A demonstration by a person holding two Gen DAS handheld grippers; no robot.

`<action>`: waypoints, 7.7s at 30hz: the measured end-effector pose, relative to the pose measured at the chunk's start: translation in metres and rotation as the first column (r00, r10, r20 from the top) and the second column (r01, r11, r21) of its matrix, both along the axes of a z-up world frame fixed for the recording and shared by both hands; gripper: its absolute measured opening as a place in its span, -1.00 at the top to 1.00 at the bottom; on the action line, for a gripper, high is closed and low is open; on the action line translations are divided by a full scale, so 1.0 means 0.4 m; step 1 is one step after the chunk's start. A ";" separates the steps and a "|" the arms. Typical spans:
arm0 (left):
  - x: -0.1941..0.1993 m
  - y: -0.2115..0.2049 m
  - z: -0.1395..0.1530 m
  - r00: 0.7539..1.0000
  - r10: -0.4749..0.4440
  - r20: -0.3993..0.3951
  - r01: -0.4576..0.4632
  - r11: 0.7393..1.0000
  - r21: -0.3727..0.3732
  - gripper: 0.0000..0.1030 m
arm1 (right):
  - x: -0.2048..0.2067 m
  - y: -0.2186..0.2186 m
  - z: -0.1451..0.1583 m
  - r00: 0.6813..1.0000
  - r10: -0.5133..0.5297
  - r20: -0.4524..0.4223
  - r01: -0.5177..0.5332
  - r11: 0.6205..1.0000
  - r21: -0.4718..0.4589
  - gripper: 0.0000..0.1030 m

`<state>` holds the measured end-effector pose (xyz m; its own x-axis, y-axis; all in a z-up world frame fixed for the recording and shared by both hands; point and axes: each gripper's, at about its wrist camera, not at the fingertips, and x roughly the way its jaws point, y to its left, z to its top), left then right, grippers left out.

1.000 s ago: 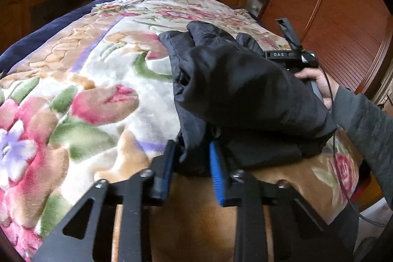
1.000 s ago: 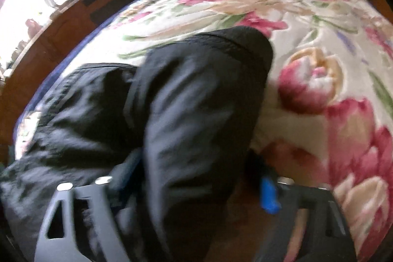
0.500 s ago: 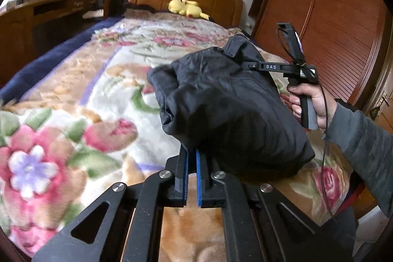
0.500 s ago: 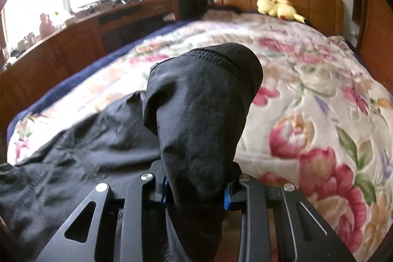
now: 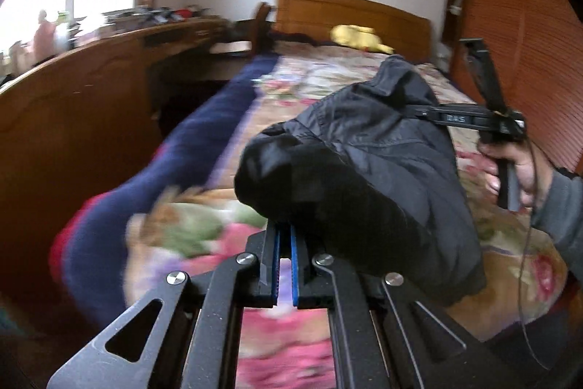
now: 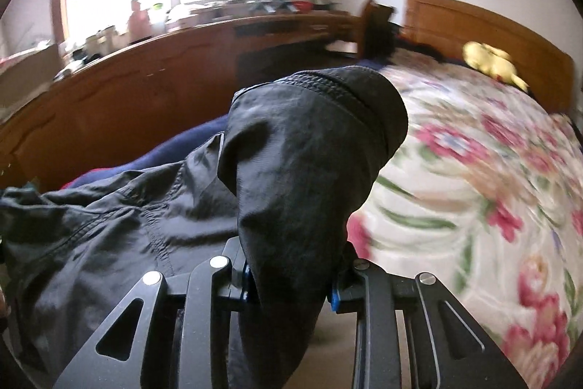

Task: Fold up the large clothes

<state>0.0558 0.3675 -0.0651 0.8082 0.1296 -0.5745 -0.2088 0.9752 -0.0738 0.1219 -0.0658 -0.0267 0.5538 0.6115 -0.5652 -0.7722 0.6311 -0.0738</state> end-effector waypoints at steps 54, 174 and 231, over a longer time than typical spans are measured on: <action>-0.126 0.044 0.049 0.972 0.235 0.015 -0.236 0.968 0.084 -0.58 | -0.281 -0.057 -0.110 0.962 0.266 -0.052 -0.267 0.963 -0.015 -0.26; -0.124 -0.947 0.296 0.947 -0.224 0.229 0.216 0.975 0.057 -0.58 | -0.876 -1.168 0.188 0.826 -0.516 0.225 0.431 0.837 0.337 -0.52; -0.126 -0.945 0.291 0.948 -0.224 0.228 0.216 0.975 0.059 -0.58 | -0.860 -1.199 0.192 0.846 -0.488 0.214 0.406 0.851 0.333 -0.54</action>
